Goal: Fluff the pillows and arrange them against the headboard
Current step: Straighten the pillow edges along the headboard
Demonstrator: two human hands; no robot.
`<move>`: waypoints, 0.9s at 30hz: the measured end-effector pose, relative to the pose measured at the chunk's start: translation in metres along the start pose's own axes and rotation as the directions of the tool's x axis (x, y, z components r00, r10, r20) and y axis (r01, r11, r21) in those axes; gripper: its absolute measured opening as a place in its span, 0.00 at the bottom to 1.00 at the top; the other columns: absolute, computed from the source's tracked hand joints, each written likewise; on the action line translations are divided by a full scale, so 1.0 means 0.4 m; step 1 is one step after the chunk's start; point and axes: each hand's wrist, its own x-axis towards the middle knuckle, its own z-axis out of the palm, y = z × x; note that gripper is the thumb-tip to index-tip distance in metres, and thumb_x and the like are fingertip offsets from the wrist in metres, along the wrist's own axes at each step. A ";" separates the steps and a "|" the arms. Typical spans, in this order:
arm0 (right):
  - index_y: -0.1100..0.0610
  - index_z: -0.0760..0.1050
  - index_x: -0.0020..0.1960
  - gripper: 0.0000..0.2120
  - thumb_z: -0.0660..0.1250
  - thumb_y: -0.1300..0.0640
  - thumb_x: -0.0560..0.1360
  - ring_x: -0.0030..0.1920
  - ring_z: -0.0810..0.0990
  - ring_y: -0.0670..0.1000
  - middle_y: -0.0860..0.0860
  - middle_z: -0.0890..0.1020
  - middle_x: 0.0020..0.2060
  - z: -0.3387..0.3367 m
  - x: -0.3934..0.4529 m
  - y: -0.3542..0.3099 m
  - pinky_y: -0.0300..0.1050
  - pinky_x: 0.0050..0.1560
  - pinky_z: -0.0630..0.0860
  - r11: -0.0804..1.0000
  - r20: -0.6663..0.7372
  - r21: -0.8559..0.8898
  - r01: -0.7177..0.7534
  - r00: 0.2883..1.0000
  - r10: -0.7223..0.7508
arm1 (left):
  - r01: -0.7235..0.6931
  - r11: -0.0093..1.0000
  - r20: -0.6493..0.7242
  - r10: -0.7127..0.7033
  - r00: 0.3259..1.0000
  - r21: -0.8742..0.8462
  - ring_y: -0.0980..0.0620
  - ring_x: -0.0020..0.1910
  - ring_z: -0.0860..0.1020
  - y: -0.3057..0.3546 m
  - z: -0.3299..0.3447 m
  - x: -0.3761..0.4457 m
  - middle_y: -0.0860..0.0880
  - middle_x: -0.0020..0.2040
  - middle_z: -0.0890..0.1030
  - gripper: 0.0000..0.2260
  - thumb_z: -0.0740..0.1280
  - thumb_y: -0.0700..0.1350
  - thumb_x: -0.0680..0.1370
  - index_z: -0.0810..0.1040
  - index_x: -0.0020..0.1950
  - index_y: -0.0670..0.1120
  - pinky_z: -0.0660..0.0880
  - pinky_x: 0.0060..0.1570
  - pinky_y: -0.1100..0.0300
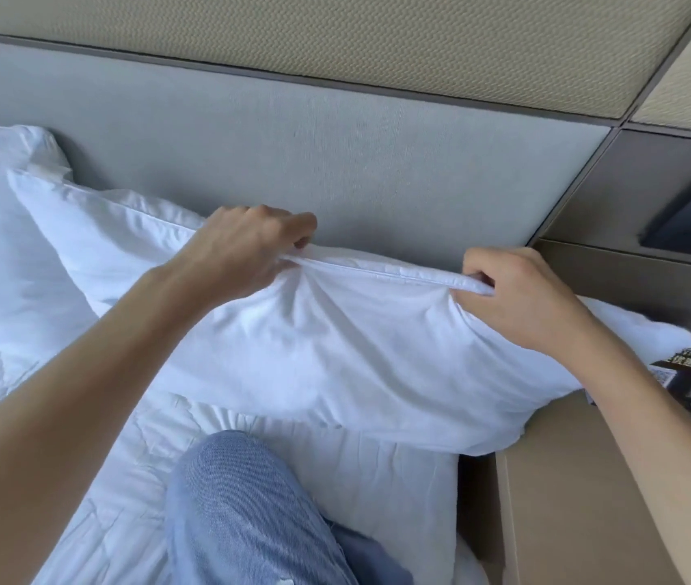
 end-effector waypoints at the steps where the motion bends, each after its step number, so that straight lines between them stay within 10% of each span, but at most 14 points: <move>1: 0.53 0.65 0.32 0.16 0.71 0.61 0.71 0.30 0.64 0.53 0.49 0.68 0.26 -0.006 -0.001 0.009 0.49 0.32 0.62 1.000 -0.018 0.012 -0.008 1.000 0.009 | -0.003 1.000 -0.023 0.002 1.000 -0.009 0.38 0.38 0.80 -0.022 -0.004 0.001 0.47 0.43 0.81 0.10 0.75 0.43 0.72 0.76 0.47 0.47 0.68 0.33 0.55; 13: 0.63 0.75 0.36 0.20 0.63 0.48 0.77 0.32 0.73 0.65 0.63 0.76 0.29 -0.058 0.129 0.061 0.54 0.34 0.73 0.983 -0.438 -0.169 -0.069 0.899 -0.012 | 0.145 0.989 -0.267 -0.143 0.953 -0.013 0.32 0.41 0.80 -0.210 -0.019 0.059 0.39 0.40 0.79 0.08 0.72 0.43 0.76 0.79 0.42 0.39 0.75 0.35 0.47; 17: 0.62 0.75 0.38 0.19 0.67 0.47 0.77 0.35 0.74 0.61 0.57 0.77 0.31 -0.059 0.089 0.076 0.51 0.38 0.72 0.990 -0.259 -0.089 -0.110 0.962 0.084 | 0.148 0.985 -0.103 -0.157 0.982 -0.085 0.36 0.45 0.82 -0.251 0.010 0.022 0.39 0.41 0.83 0.17 0.70 0.57 0.72 0.83 0.45 0.43 0.78 0.46 0.45; 21: 0.62 0.75 0.38 0.17 0.75 0.49 0.72 0.36 0.72 0.59 0.57 0.77 0.33 -0.071 0.024 0.139 0.49 0.38 0.69 0.973 -0.088 -0.039 -0.226 0.971 0.222 | 0.275 0.957 -0.175 -0.287 0.942 -0.090 0.34 0.47 0.83 -0.343 0.021 -0.045 0.36 0.44 0.84 0.13 0.73 0.48 0.71 0.84 0.48 0.39 0.75 0.51 0.42; 27: 0.64 0.75 0.36 0.16 0.72 0.53 0.75 0.32 0.70 0.63 0.58 0.73 0.28 -0.102 0.015 0.192 0.50 0.35 0.70 0.972 -0.344 -0.121 -0.203 0.927 0.150 | 0.257 0.965 -0.340 -0.256 0.905 -0.045 0.34 0.35 0.79 -0.381 -0.001 -0.016 0.36 0.35 0.79 0.07 0.74 0.38 0.74 0.81 0.39 0.36 0.75 0.39 0.48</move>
